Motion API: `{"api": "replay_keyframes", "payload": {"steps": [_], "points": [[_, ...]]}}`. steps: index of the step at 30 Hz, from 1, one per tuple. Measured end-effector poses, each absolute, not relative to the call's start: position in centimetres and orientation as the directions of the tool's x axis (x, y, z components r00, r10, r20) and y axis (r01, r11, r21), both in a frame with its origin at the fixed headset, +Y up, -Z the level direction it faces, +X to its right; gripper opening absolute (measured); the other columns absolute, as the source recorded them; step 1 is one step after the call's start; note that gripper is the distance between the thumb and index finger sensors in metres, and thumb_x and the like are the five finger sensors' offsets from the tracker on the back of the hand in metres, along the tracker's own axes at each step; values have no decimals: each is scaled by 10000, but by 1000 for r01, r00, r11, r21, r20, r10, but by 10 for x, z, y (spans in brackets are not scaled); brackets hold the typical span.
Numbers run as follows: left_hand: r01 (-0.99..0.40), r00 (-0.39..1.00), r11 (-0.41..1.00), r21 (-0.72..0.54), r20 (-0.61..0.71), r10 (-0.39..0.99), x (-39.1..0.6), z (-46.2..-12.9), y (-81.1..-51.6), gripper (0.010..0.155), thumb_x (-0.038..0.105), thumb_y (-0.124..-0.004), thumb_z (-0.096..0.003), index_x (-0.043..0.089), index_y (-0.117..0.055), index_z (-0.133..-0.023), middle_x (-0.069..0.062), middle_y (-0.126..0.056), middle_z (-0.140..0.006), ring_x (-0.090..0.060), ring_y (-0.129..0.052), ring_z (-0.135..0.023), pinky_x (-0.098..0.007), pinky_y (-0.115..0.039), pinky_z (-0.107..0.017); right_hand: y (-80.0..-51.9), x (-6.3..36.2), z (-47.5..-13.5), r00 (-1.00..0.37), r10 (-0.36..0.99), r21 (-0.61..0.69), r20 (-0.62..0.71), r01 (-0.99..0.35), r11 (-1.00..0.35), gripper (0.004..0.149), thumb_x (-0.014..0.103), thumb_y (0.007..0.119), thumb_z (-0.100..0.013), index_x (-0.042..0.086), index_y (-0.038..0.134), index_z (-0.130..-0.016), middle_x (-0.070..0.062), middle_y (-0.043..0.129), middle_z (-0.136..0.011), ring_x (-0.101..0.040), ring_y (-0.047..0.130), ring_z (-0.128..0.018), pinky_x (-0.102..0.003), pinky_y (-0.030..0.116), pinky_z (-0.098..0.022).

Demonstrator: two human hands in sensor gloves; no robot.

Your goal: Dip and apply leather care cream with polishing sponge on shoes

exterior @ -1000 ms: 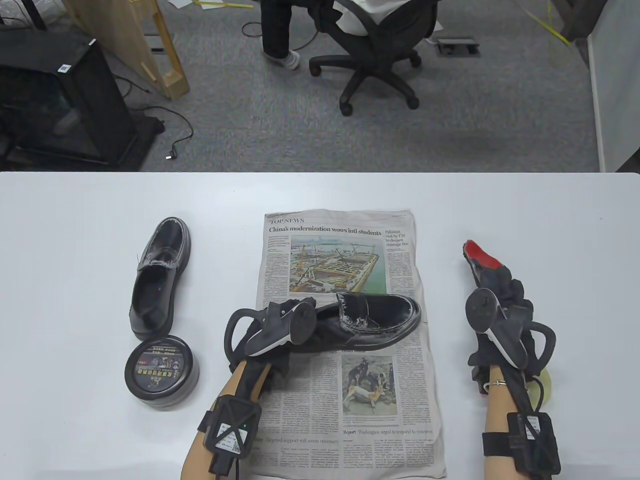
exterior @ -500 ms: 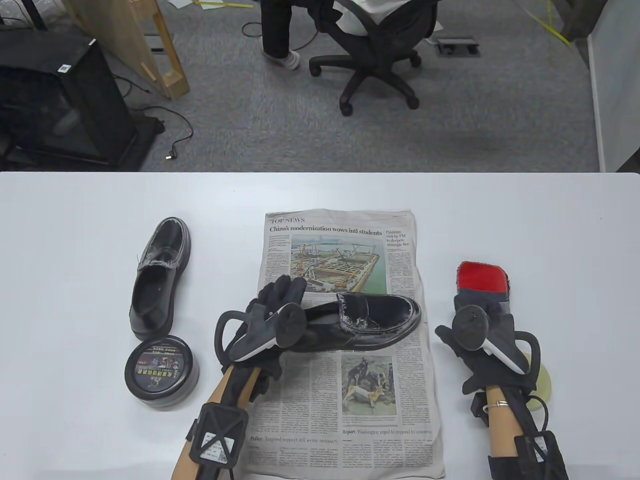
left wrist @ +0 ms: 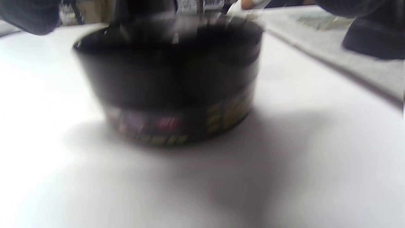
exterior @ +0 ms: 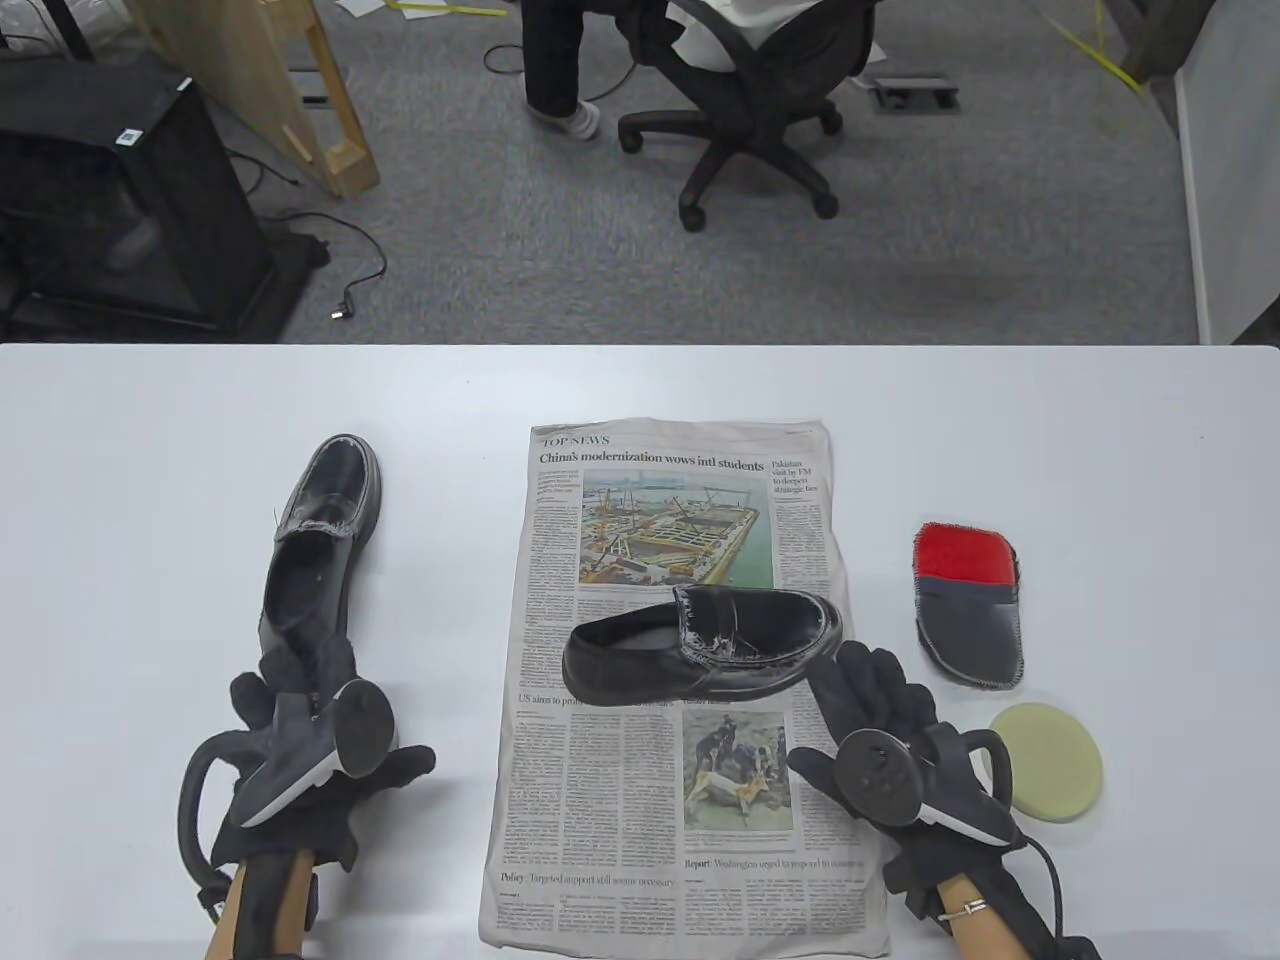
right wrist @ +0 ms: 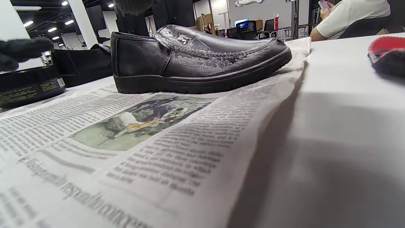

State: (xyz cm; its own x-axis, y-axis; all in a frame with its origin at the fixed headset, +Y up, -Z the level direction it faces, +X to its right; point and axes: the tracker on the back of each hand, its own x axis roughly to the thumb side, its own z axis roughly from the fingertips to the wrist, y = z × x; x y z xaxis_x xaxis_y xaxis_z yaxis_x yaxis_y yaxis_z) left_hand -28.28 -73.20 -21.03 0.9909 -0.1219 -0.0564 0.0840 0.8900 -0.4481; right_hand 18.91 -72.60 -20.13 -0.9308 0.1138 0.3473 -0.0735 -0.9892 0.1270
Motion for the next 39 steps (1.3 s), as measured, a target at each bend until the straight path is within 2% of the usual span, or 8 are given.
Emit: {"api": "replay_keyframes", "payload": {"steps": [4,6,11,15,23,29,35,39], "points": [[97,986,873,-478,-73,-150,-287,-217,-745,1267,799,-631,-409,10,51,-1127,-577,-64,-1116,-818,-270,-953,-866,-597,-593,-729,190,-201,-929,114,138,351,-69,-988,828,584,472,-594,79,191,-1187,-331,225,-1189,-623,316,-1032,-699,436,-688],[63,990,866,-495,-76,-115,-289,-219,-747,1234,748,-690,-473,20,50,-1140,-572,-74,-1129,-822,-336,-963,-817,-642,-621,-729,190,-201,-929,114,134,351,-70,-988,826,582,475,-593,84,188,-1186,-333,224,-1188,-621,319,-1033,-697,438,-691],[-23,996,897,-442,-88,-18,-294,-217,-745,1253,700,-794,-444,40,-27,-1183,-606,-138,-1092,-829,-395,-900,-829,-590,-631,-726,191,-199,-928,126,114,352,-92,-989,822,579,480,-593,86,193,-1186,-326,229,-1190,-616,326,-1036,-695,439,-692],[-48,998,917,-396,6,55,-280,-208,-734,1251,702,-797,-438,23,-65,-1191,-625,-172,-1077,-838,-418,-871,-837,-549,-629,-723,192,-198,-921,152,102,358,-123,-987,822,578,481,-593,84,196,-1186,-328,228,-1189,-615,327,-1037,-695,439,-693],[93,849,949,-302,521,82,-138,-192,-707,1237,720,-777,-437,24,-92,-1196,-605,-198,-1097,-818,-441,-889,-816,-561,-648,-724,186,-196,-919,127,102,374,-95,-990,819,576,483,-593,83,209,-1186,-323,240,-1190,-610,337,-1039,-693,442,-692],[184,718,934,-307,691,86,-46,-202,-728,1239,725,-768,-435,25,-80,-1191,-597,-188,-1101,-812,-432,-894,-808,-554,-657,-725,186,-196,-916,121,110,383,-85,-990,813,574,485,-593,79,232,-1186,-318,259,-1191,-606,353,-1039,-690,446,-691],[194,695,943,-272,717,64,-24,-203,-745,1242,718,-769,-421,19,-85,-1186,-550,-190,-1136,-773,-377,-947,-794,-540,-679,-725,171,-191,-893,99,115,439,-54,-992,801,574,485,-593,81,270,-1186,-305,291,-1194,-597,380,-1042,-684,459,-693],[79,705,973,-218,703,100,-48,-199,-741,1246,745,-741,-374,44,-108,-1186,-471,-260,-1188,-663,-464,-1030,-678,-622,-732,-723,148,-185,-859,97,132,503,-35,-991,784,574,490,-592,93,310,-1184,-288,329,-1197,-581,417,-1046,-668,498,-700]]}}
